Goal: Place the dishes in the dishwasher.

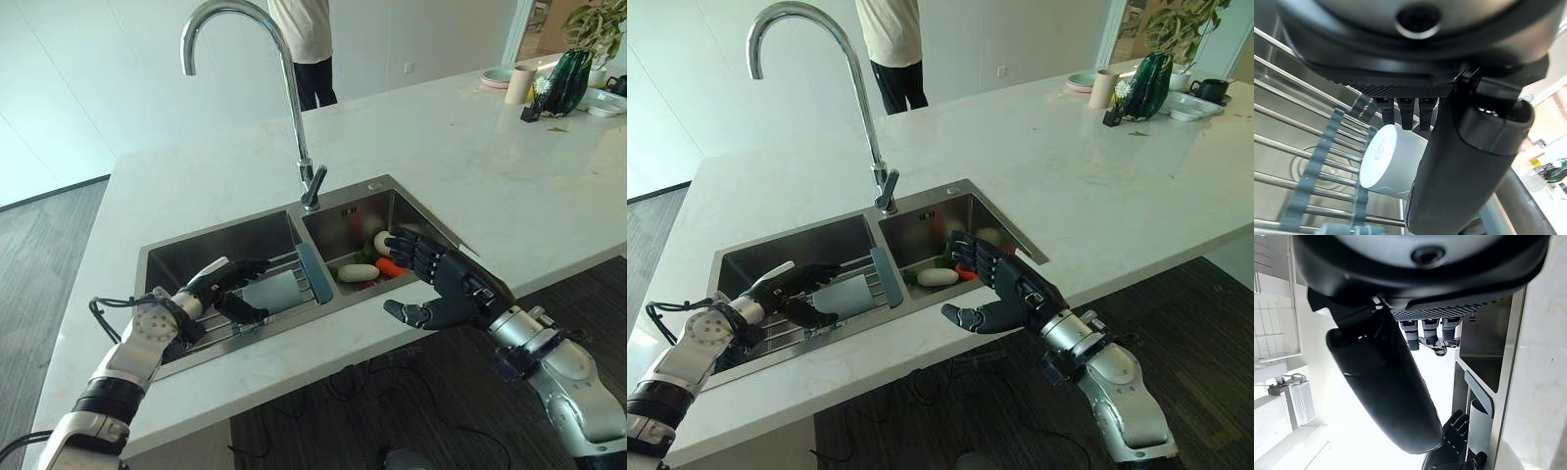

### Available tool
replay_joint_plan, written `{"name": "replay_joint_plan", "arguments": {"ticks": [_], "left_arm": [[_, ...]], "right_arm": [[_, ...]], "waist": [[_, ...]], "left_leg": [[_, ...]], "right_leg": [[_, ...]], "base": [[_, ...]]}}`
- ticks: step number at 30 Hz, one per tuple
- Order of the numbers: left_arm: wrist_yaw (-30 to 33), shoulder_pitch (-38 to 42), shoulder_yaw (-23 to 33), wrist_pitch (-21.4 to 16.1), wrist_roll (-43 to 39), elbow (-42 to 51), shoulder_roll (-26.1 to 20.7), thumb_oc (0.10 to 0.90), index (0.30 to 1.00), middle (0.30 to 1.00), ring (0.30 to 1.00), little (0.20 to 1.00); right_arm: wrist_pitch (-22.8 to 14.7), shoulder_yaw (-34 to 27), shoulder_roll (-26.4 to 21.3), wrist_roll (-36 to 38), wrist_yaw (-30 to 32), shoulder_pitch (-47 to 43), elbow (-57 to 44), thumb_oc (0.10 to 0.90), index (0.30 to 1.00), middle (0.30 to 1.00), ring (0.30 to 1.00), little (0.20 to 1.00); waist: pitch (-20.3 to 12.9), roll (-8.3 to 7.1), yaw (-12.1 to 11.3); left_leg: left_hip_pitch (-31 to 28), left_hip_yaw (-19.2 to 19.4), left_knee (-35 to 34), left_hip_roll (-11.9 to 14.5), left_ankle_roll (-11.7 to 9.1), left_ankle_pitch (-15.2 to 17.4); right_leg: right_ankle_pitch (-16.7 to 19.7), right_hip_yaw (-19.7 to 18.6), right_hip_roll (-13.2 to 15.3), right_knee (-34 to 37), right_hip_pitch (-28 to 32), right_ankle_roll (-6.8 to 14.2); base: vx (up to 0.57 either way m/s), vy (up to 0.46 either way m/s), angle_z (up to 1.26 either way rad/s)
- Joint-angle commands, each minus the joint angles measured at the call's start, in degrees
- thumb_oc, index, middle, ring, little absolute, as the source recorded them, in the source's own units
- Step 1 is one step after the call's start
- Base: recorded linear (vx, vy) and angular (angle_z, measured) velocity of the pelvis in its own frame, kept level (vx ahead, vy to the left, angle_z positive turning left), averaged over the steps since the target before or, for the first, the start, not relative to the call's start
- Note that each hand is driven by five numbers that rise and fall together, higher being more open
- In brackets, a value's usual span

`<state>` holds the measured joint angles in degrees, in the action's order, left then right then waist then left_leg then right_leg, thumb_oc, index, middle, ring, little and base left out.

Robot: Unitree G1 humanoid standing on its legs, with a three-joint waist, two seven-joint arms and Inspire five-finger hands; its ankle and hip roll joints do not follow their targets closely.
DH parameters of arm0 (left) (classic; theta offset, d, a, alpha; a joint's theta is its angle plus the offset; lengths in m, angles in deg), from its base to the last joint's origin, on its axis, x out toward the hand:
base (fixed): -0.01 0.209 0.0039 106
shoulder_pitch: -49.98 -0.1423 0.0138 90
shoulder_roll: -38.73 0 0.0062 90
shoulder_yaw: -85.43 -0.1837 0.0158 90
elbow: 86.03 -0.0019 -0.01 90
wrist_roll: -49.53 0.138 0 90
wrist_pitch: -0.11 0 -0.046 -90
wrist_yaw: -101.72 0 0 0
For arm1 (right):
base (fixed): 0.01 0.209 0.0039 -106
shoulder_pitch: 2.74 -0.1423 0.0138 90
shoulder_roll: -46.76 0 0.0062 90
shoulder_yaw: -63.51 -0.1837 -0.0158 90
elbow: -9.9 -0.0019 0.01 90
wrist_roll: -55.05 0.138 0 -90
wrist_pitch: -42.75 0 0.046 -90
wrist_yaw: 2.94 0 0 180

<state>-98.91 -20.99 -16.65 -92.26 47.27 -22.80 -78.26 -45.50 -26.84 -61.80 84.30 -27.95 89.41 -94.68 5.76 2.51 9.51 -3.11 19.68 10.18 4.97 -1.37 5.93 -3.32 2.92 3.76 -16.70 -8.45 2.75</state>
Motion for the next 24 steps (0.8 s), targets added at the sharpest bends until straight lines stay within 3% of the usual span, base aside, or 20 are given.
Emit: {"name": "replay_joint_plan", "arguments": {"ticks": [1,24], "left_arm": [[3.44,7.13,1.47,-2.58,0.27,1.01,-1.47,0.800,0.900,0.900,0.900,0.900],[6.42,10.07,-1.46,-0.57,8.94,-0.02,-2.42,0.800,0.900,0.900,0.900,0.900]], "right_arm": [[-4.79,-2.54,-0.95,0.41,-0.02,-5.47,-2.23,0.800,0.900,0.900,0.900,0.900],[-4.87,-1.46,-1.04,-0.42,0.12,-6.41,-1.94,0.800,0.900,0.900,0.900,0.900]], "waist": [[-1.43,0.01,0.68],[-1.31,-0.25,0.76]], "left_leg": [[2.08,-2.25,7.01,0.75,0.62,10.78],[2.12,-2.36,7.01,0.49,0.83,10.93]], "right_leg": [[-7.02,3.63,2.85,-0.49,4.12,5.64],[-7.01,3.66,2.82,-0.49,4.18,5.69]], "base": [[0.00,0.000,0.00],[0.00,0.000,0.00]]}}
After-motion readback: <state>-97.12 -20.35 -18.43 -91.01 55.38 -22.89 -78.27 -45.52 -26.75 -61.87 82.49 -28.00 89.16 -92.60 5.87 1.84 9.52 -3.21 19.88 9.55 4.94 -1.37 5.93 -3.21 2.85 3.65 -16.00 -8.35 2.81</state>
